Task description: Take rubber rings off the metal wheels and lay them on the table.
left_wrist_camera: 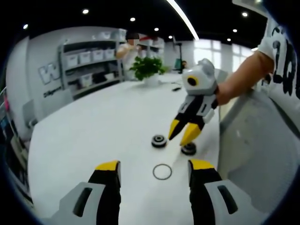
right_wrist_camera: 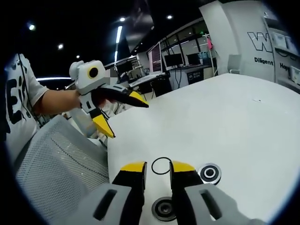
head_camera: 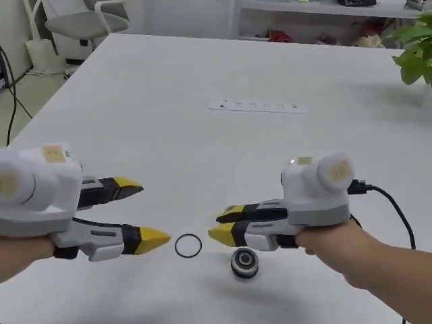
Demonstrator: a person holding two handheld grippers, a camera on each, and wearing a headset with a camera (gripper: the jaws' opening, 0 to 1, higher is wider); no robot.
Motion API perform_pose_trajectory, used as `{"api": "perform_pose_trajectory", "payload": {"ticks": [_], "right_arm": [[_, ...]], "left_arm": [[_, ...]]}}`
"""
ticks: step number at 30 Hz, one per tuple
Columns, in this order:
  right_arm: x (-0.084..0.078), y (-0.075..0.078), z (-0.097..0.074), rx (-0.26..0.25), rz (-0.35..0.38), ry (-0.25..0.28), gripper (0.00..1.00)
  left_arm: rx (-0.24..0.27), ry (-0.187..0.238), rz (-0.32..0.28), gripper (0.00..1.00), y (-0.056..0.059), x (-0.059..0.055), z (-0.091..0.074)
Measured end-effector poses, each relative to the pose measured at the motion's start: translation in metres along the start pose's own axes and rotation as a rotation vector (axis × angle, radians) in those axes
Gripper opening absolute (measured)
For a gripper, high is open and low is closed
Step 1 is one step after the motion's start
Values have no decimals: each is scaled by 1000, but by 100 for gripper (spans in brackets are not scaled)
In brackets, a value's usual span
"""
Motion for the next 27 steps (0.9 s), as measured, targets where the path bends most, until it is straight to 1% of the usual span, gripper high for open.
{"api": "perform_pose_trajectory", "payload": {"ticks": [6,12,27], "right_arm": [[-2,0,-8,1,-33,-13,18],[-3,1,-16,3,-52,-18,19],[-6,18,-43,-29,-60,-12,19]], "left_arm": [[-30,-3,20,59,4,5,9],[-51,-1,35,58,5,10,16],[-106,-4,74,58,10,21,34]]}}
Point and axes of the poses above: the centre of the closed fingertips' face, and the gripper's own axes: z roughly forward along the fingers, y roughly to its right, x roughly out of its top, the point moved 6 cm from there along -z, roughly backward along the fingers, and after that the axes turned 14 degrees about z, right-handed, at the moved point
